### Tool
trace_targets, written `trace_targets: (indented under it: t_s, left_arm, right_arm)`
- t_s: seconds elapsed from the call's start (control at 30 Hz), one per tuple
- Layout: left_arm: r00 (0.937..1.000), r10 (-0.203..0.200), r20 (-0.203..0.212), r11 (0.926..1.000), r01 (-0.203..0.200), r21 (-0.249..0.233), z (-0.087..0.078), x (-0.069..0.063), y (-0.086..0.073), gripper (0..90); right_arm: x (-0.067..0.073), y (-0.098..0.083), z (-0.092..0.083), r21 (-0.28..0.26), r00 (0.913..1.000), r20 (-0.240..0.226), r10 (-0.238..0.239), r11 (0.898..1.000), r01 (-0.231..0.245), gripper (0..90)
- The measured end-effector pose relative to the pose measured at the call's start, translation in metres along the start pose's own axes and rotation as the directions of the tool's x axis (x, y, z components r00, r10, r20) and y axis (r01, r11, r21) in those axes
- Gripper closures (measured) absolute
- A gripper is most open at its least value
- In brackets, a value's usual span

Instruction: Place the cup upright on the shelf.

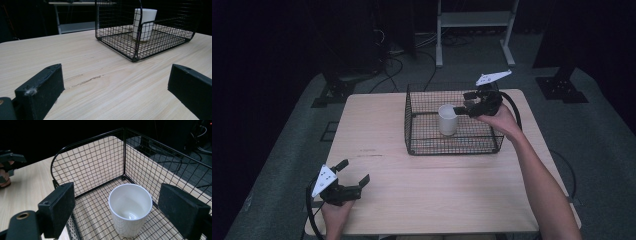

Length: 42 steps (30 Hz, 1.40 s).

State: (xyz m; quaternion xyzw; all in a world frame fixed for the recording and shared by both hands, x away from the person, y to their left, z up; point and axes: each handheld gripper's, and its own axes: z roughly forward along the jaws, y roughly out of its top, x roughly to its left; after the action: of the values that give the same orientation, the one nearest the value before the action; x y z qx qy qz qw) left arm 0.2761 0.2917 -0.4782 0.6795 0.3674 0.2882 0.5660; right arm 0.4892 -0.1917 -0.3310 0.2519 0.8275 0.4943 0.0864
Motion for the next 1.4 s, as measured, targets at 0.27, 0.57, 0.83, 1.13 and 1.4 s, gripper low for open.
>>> trace_targets:
  t_s: [0.27,0.57,0.83,1.13,1.4]
  left_arm:
    - [1.0000,0.003,0.001,1.0000,-0.003,0.001,0.000,0.000,0.000,0.0]
    - [1.0000,0.006,0.000,1.0000,-0.006,0.003,0.001,0.000,0.000,0.0]
    - [1.0000,0.008,0.000,1.0000,-0.008,0.004,0.001,-0.001,0.000,0.0]
    - [1.0000,0.010,0.000,0.9999,-0.010,0.004,0.001,-0.001,0.000,0.0]
    - [0.9999,0.012,-0.002,0.9999,-0.012,0.007,0.001,-0.001,0.000,0.0]
  right_arm:
    - [0.011,-0.005,-0.011,-0.009,0.9995,-0.029,-0.010,1.000,0.010,13.4]
    - [0.021,-0.017,-0.019,0.001,0.9987,-0.043,-0.028,1.000,0.028,13.3]
    - [0.028,-0.019,-0.031,-0.003,0.9975,-0.059,-0.041,0.999,0.040,13.4]
    - [0.037,-0.031,-0.043,-0.001,0.9963,-0.067,-0.053,0.999,0.053,13.3]
    - [0.038,-0.045,-0.053,-0.019,0.9971,-0.060,-0.047,0.999,0.046,13.4]
